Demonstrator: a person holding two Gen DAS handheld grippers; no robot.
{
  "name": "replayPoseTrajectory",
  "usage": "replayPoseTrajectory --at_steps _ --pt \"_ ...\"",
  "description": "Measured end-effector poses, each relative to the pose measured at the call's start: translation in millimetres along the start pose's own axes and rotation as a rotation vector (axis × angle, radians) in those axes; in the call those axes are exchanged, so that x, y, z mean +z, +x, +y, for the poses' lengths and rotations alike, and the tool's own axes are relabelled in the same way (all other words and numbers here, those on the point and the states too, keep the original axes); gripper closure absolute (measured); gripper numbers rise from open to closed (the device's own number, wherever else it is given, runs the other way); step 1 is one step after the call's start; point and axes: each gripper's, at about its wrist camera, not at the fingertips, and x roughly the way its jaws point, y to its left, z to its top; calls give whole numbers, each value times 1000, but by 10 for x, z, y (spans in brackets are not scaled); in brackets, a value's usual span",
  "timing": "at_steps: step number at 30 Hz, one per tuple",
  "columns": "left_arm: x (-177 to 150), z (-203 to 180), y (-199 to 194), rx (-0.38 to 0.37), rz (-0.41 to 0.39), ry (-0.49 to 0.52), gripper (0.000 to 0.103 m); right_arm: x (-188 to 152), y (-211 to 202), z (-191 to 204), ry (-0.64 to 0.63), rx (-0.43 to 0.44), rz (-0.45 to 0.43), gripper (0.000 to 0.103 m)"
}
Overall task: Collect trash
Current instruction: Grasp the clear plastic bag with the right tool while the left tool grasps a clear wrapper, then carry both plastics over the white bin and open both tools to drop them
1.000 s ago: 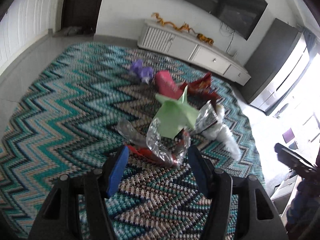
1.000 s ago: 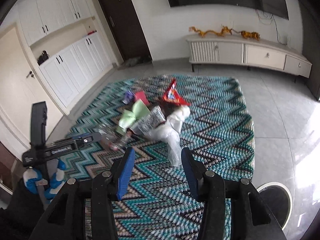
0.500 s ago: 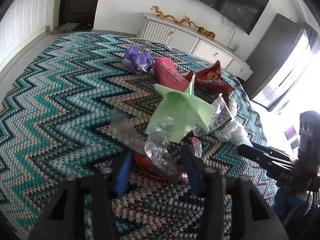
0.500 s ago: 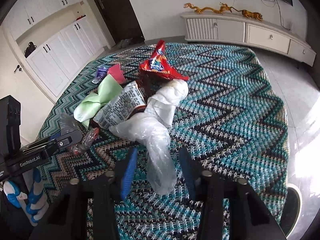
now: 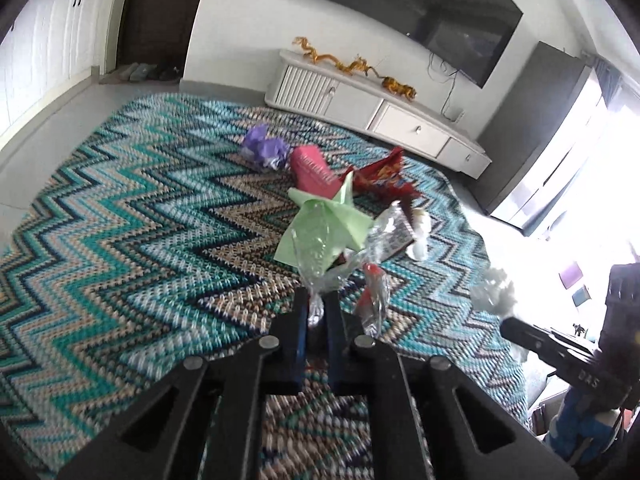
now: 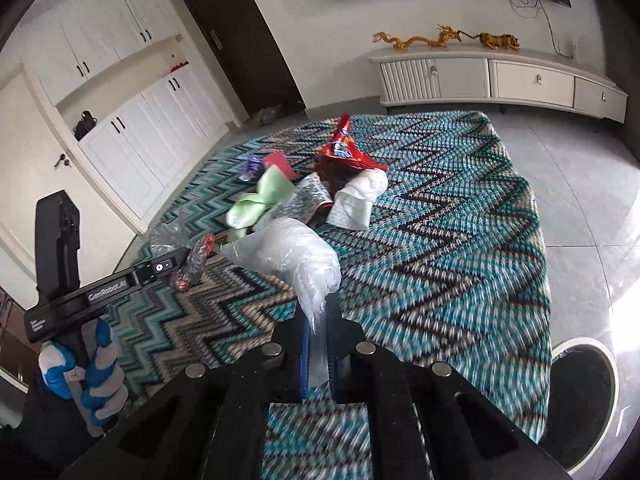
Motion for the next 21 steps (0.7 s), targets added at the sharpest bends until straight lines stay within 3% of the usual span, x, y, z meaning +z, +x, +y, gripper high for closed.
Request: replayPoseTrajectory --at_steps 11,21 --pt "-177 -471 -647 -80 -74 88 96 -389 -1052 264 44 63 -139 96" --pt "-410 -1349 -985 -198 -97 247 96 -917 -2230 10 114 -45 -317 96"
